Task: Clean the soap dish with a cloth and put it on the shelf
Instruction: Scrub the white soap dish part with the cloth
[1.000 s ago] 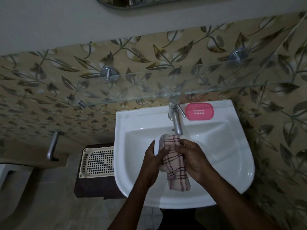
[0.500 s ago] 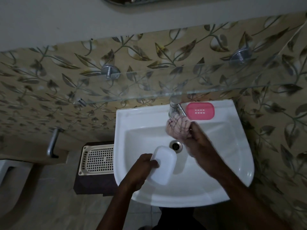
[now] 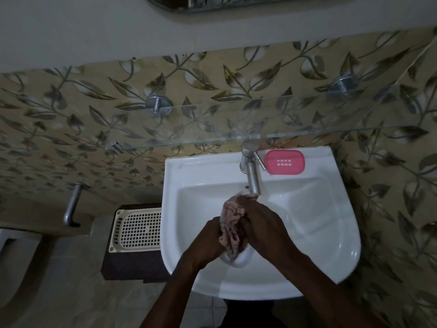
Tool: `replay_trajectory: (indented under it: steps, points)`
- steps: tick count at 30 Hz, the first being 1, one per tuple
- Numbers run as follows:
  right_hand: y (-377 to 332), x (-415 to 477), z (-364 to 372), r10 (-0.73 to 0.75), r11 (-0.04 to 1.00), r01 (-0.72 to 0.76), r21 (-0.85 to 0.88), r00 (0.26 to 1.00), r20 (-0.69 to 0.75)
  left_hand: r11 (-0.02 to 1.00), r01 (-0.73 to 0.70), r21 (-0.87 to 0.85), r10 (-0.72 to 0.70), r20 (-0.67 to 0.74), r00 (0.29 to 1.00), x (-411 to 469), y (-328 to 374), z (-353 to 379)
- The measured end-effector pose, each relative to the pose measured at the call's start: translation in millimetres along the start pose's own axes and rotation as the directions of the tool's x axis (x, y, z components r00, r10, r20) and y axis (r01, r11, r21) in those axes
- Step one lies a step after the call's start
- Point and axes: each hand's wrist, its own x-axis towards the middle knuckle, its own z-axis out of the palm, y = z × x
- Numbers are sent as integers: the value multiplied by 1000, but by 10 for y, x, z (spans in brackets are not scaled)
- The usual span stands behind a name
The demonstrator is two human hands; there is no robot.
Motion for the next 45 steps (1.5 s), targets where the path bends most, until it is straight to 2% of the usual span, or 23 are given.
replay_trajectory:
  steps: [2, 3, 5, 6, 8, 9, 12, 14, 18, 21, 23, 25, 29, 33, 36, 37, 39, 42, 44, 45]
  points:
    - [8, 10, -22, -245, 968, 250, -36, 964, 105, 999, -38, -20, 40, 121, 992, -24, 15, -50]
    - [21, 1, -46, -295, 952, 305, -28, 938, 181, 998, -43, -44, 50, 160, 986, -48, 10, -61]
    - [36, -3, -60, -248, 966, 257, 4, 926, 283, 996, -43, -77, 56, 177, 983, -83, 13, -56]
    - [24, -19, -42, -168, 985, 172, 14, 940, 297, 996, -51, -77, 63, 165, 984, -88, 8, -41]
    - [-49, -70, 17, 45, 999, -40, -26, 978, 206, 996, -61, -60, 67, 103, 992, -78, -24, 0]
    - [-69, -83, 44, 91, 993, -81, -87, 989, 114, 997, -63, -45, 66, 80, 995, -73, -41, 13]
    - [-41, -96, 128, -43, 942, 36, -335, 999, -13, 995, -77, 65, 74, 51, 996, -42, -124, 52]
    - [-43, -63, 146, -105, 918, 85, -388, 994, -30, 988, -96, 118, 100, -25, 995, -16, -112, 100]
    - [-168, 46, 181, 71, 899, -114, -422, 991, -118, 979, -71, 191, 116, -237, 965, 28, 25, 232]
    - [-153, 71, 201, 273, 911, -307, -276, 950, -154, 986, 15, 166, 57, -421, 905, 108, 28, 348]
    - [-60, 103, 218, 452, 881, -467, -74, 878, -158, 995, 53, 83, -1, -522, 853, 153, 25, 443]
    - [9, 124, 255, 561, 827, -558, 63, 814, -150, 998, 31, 47, 4, -600, 800, 160, 64, 559]
    - [2, 106, 298, 625, 779, -596, 193, 761, -175, 1000, 4, -13, -12, -707, 708, 152, 90, 717]
    - [-29, -45, 376, 675, 720, -623, 304, 730, -102, 998, -43, -49, -10, -761, 649, 84, 80, 810]
    - [-77, -204, 498, 776, 537, -718, 443, 626, 73, 997, -45, -66, -29, -822, 569, 126, 87, 777]
    - [-87, -243, 515, 781, 521, -723, 455, 618, 88, 995, -45, -90, -51, -832, 552, 151, 74, 762]
    - [-70, -245, 468, 737, 617, -680, 397, 676, 11, 992, -13, -126, -96, -814, 573, 166, 72, 730]
    - [-29, -146, 261, 561, 806, -510, 301, 820, -112, 999, -1, -49, -37, -770, 638, 111, 89, 515]
    - [45, -75, 181, 418, 899, -383, 212, 896, -151, 993, -29, 118, 101, -668, 737, 154, 47, 234]
    - [80, -45, 156, 345, 937, -327, 123, 924, -166, 969, -28, 245, 165, -561, 811, 198, 35, 90]
